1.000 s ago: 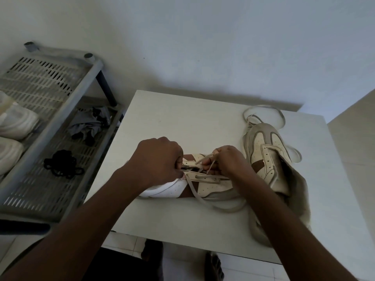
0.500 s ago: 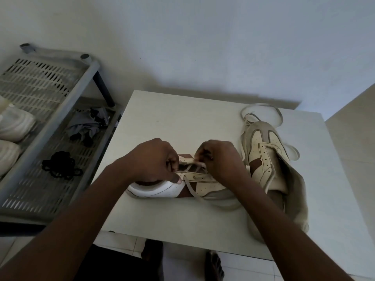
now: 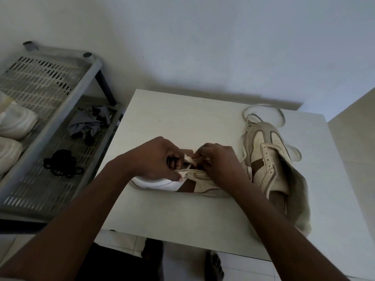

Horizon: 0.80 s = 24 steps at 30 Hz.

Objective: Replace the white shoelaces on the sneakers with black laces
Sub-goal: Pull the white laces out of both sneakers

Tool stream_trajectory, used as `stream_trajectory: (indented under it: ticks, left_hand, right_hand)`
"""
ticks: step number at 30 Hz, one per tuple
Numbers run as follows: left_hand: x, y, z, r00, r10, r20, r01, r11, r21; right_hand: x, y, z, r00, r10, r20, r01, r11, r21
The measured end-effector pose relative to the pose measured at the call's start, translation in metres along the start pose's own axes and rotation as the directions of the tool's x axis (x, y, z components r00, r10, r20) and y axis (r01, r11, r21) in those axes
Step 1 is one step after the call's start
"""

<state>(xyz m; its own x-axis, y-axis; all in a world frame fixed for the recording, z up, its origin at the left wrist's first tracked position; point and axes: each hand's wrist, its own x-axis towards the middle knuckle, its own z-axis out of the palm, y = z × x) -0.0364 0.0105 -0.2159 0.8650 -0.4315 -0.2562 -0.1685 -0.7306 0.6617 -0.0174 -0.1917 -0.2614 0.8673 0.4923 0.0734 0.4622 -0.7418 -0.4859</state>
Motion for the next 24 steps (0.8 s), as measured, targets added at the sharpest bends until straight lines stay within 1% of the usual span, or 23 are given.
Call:
stream_trajectory:
  ticks: [1, 2, 3, 4, 5, 6, 7, 8, 9, 10, 11, 12, 13, 14, 15, 16, 17, 19, 21, 22, 24]
  left_hand:
    - [0.0, 0.0, 0.0, 1.0, -0.007, 0.005, 0.007, 1.0, -0.011]
    - [-0.001, 0.0, -0.001, 1.0, -0.015, 0.015, 0.015, 1.0, -0.018]
    - [-0.002, 0.0, -0.002, 0.999, -0.022, 0.031, 0.023, 0.999, -0.028]
    - [-0.002, 0.0, -0.003, 0.998, -0.028, 0.054, 0.03, 0.999, -0.042]
    - [-0.003, -0.001, -0.004, 0.996, -0.033, 0.084, 0.038, 0.998, -0.053]
    - [-0.004, -0.001, -0.004, 0.993, -0.04, 0.108, 0.046, 0.997, -0.058]
    - [-0.004, -0.002, -0.005, 0.992, -0.046, 0.12, 0.054, 0.997, -0.06]
    - [-0.004, -0.003, -0.004, 0.991, -0.05, 0.125, 0.059, 0.996, -0.066]
    - [-0.004, -0.004, -0.004, 0.991, -0.055, 0.123, 0.064, 0.995, -0.072]
    - [-0.005, -0.004, -0.003, 0.991, -0.061, 0.115, 0.07, 0.995, -0.071]
    - [-0.004, -0.003, -0.003, 0.992, -0.067, 0.107, 0.074, 0.995, -0.062]
    - [-0.004, -0.003, -0.002, 0.992, -0.073, 0.101, 0.078, 0.996, -0.051]
    - [-0.003, -0.001, -0.002, 0.993, -0.074, 0.095, 0.079, 0.996, -0.044]
    - [-0.002, 0.0, -0.001, 0.993, -0.073, 0.089, 0.077, 0.996, -0.039]
    - [-0.002, 0.0, -0.001, 0.994, -0.071, 0.08, 0.075, 0.996, -0.039]
    - [-0.001, 0.001, 0.0, 0.995, -0.074, 0.073, 0.077, 0.996, -0.044]
    - [-0.001, 0.0, 0.001, 0.994, -0.08, 0.073, 0.084, 0.995, -0.048]
    - [0.0, 0.0, 0.003, 0.992, -0.094, 0.085, 0.098, 0.994, -0.039]
    - [0.002, -0.002, 0.004, 0.991, -0.11, 0.077, 0.112, 0.993, -0.027]
    - [0.003, -0.003, 0.004, 0.991, -0.116, 0.069, 0.118, 0.993, -0.03]
    - [0.005, -0.005, 0.004, 0.99, -0.123, 0.067, 0.126, 0.991, -0.047]
  right_hand:
    - [-0.001, 0.0, 0.001, 0.999, -0.016, -0.048, 0.015, 1.0, -0.02]
    - [0.0, 0.001, -0.001, 0.996, -0.016, -0.084, 0.016, 1.0, -0.003]
    - [0.0, 0.002, -0.004, 0.994, 0.015, -0.108, -0.007, 0.997, 0.075]
    - [0.001, 0.004, -0.011, 0.985, 0.089, -0.144, -0.061, 0.979, 0.193]
    - [0.002, 0.009, -0.019, 0.959, 0.21, -0.192, -0.138, 0.933, 0.332]
    - [0.004, 0.017, -0.03, 0.898, 0.366, -0.245, -0.225, 0.859, 0.46]
    - [0.006, 0.025, -0.042, 0.808, 0.509, -0.296, -0.286, 0.779, 0.558]
    - [0.005, 0.034, -0.05, 0.724, 0.608, -0.327, -0.329, 0.72, 0.61]
    - [0.003, 0.04, -0.054, 0.687, 0.652, -0.321, -0.379, 0.699, 0.607]
    - [0.002, 0.043, -0.053, 0.706, 0.646, -0.291, -0.41, 0.707, 0.576]
    - [0.001, 0.041, -0.051, 0.762, 0.601, -0.241, -0.426, 0.746, 0.512]
    - [-0.001, 0.035, -0.045, 0.833, 0.511, -0.209, -0.408, 0.825, 0.39]
    - [-0.002, 0.029, -0.038, 0.911, 0.378, -0.166, -0.333, 0.911, 0.244]
    - [0.0, 0.023, -0.031, 0.966, 0.241, -0.098, -0.229, 0.966, 0.12]
    - [0.001, 0.017, -0.026, 0.993, 0.117, -0.015, -0.116, 0.992, 0.05]
    - [0.002, 0.012, -0.021, 0.998, 0.018, 0.065, -0.02, 0.999, 0.04]
    - [0.002, 0.011, -0.015, 0.994, -0.04, 0.106, 0.033, 0.997, 0.063]
    - [0.0, 0.01, -0.006, 0.994, -0.074, 0.077, 0.065, 0.991, 0.117]
    - [-0.002, 0.01, -0.004, 0.998, -0.055, -0.019, 0.057, 0.991, 0.122]
    - [-0.002, 0.011, -0.007, 0.997, -0.008, -0.073, 0.019, 0.988, 0.155]
    - [-0.001, 0.017, -0.016, 0.966, 0.182, -0.184, -0.12, 0.945, 0.304]
